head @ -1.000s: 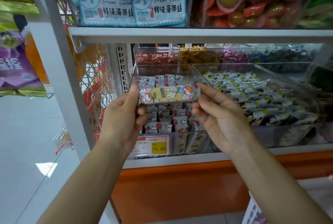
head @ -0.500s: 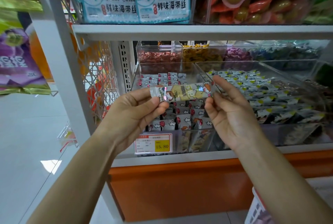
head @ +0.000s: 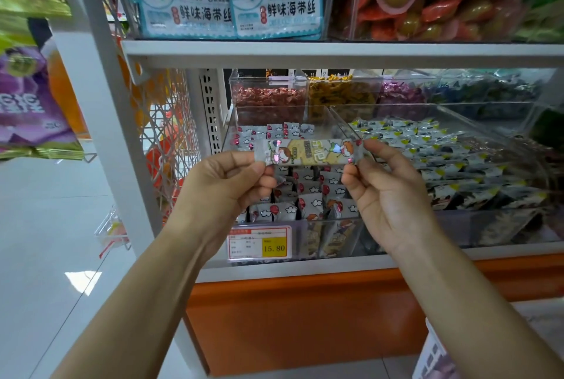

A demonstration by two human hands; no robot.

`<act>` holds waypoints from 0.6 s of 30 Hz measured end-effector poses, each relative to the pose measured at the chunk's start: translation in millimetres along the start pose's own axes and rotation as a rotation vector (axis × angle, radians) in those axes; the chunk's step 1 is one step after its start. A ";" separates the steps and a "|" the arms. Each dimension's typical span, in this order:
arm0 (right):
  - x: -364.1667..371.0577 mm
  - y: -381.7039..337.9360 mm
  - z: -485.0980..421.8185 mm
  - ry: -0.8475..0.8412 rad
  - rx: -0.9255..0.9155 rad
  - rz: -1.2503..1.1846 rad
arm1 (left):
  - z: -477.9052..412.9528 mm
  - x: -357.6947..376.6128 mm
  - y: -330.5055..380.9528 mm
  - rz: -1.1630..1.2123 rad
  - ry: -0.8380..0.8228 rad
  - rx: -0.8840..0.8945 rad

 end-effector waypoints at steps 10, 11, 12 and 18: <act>5.9 -0.6 0.5 -0.104 -0.059 0.109 | -0.5 -7.2 -4.7 0.129 0.050 -0.057; 5.9 -0.9 0.7 -0.110 -0.070 0.131 | -0.3 -7.8 -3.2 0.081 0.053 -0.035; 6.0 -1.2 1.0 -0.118 -0.076 0.148 | 0.1 -7.8 -1.4 0.020 0.055 -0.007; 5.1 -3.7 3.7 -0.127 -0.205 0.496 | 2.6 -0.5 1.6 -0.084 -0.003 0.040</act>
Point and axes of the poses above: each hand's wrist, its own z-axis away from the middle knuckle, its own x-axis out of the palm, y = z × x, the point moved 7 cm from there along -z, towards the middle knuckle, and after that the axes turned 1 degree about x, right-handed, at the moved point
